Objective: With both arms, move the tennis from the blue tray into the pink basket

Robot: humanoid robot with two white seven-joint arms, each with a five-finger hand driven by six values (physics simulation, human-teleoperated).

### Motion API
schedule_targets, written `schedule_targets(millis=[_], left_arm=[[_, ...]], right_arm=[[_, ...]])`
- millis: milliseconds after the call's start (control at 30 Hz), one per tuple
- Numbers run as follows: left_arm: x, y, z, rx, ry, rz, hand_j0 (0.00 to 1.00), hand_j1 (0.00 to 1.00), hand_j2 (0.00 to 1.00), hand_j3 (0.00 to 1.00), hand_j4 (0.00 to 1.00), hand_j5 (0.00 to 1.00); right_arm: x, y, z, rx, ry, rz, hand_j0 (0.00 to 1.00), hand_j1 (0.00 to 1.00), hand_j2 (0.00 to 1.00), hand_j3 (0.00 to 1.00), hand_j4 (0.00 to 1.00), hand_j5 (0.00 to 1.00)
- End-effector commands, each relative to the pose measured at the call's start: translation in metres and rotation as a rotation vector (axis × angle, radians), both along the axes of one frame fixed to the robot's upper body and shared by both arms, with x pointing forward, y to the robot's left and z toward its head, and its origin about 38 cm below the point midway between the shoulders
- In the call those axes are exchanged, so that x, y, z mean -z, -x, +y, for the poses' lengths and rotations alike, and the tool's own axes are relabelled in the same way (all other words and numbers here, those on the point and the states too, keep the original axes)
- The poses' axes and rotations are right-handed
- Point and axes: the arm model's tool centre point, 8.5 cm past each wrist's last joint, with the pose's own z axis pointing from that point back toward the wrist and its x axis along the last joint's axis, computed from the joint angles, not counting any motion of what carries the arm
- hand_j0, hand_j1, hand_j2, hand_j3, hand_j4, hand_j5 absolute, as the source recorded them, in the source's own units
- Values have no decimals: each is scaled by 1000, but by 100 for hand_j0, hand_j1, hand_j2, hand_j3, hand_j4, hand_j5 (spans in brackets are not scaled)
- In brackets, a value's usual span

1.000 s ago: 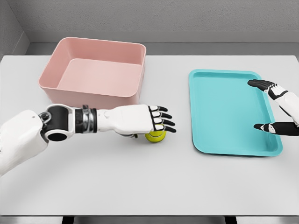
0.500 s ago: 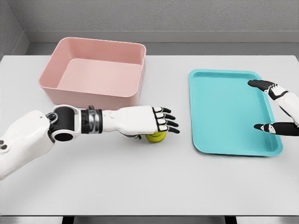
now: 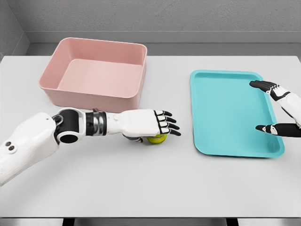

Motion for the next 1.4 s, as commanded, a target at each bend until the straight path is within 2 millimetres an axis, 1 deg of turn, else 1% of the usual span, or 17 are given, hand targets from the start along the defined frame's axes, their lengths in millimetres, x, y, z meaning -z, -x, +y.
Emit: schedule_targets(millis=[0, 33, 67, 133, 200, 333, 467, 533, 700, 800, 967, 1367], left_arm=[[1, -1, 0, -4, 3, 6, 100, 100, 100, 100, 100, 100], [3, 0, 0, -2, -16, 14, 94, 94, 94, 94, 94, 94], [5, 1, 0, 1, -26, 18, 91, 91, 91, 91, 91, 91], [6, 2, -2, 5, -24, 22, 91, 91, 91, 91, 91, 91], [6, 2, -2, 5, -24, 22, 87, 87, 87, 87, 87, 87], [11, -3, 4, -18, -43, 36, 71, 71, 71, 71, 71, 71], [11, -6, 6, -25, -49, 34, 60, 60, 60, 60, 60, 60], [10, -6, 6, -25, -52, 33, 56, 56, 56, 56, 56, 56], [10, -7, 6, -24, -61, 35, 55, 55, 55, 55, 55, 55], [6, -9, 5, -23, -57, 26, 55, 55, 55, 55, 55, 55], [-15, -20, 4, -21, -47, -12, 55, 55, 55, 55, 55, 55], [-49, -32, 0, -12, -24, -73, 56, 56, 56, 56, 56, 56]], right_arm=[[-1, 0, 0, 0, -8, 0, 100, 100, 100, 100, 100, 100], [-1, 0, -1, 1, -8, -1, 100, 100, 100, 100, 100, 100], [-1, 0, -1, 1, -8, -1, 100, 100, 100, 100, 100, 100], [-1, 0, 0, 0, -8, 0, 100, 100, 100, 100, 100, 100], [-1, 0, 0, 0, -8, 0, 100, 100, 100, 100, 100, 100], [-1, 0, 0, 0, -8, 0, 100, 100, 100, 100, 100, 100], [-1, 0, 0, 0, -8, 0, 100, 100, 100, 100, 100, 100], [-1, 0, 0, -1, -7, 0, 100, 100, 100, 100, 100, 100], [-1, 0, 0, -1, -9, -1, 100, 100, 100, 100, 100, 100], [0, 0, 0, -1, -10, 0, 100, 100, 100, 100, 100, 100], [-1, 0, 0, -1, -9, 0, 100, 100, 100, 100, 100, 100], [-1, 0, 0, -1, -9, 0, 100, 100, 100, 100, 100, 100]])
